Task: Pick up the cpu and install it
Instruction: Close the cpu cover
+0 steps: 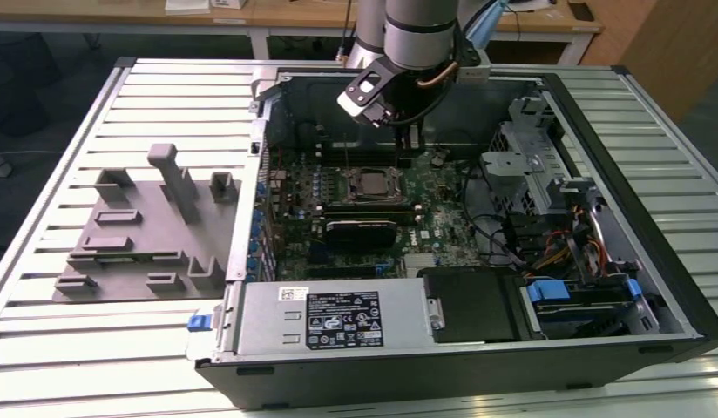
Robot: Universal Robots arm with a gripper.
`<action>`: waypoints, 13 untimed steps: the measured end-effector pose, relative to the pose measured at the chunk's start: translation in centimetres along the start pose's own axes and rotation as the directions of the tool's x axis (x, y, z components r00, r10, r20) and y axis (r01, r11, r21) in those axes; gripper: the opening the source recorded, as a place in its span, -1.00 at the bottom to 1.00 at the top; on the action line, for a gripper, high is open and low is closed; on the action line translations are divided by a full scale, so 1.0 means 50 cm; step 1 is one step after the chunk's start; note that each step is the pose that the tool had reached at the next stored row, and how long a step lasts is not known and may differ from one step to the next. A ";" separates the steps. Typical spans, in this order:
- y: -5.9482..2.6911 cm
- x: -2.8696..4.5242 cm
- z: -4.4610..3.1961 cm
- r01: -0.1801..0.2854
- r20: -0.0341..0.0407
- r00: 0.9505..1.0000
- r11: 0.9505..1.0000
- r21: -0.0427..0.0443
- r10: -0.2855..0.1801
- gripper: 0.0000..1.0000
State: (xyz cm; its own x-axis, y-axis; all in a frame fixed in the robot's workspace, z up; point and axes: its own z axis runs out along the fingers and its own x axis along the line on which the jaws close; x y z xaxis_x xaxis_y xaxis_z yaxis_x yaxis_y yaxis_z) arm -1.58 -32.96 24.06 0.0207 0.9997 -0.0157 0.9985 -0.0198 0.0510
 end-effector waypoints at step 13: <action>-0.007 0.000 0.002 0.000 0.001 1.000 1.000 0.017 0.000 -0.79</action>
State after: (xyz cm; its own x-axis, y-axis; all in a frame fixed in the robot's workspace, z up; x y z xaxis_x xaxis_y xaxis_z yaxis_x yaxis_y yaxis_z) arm -1.94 -32.95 23.91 0.0204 0.9997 -0.0164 0.9992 -0.0198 0.0335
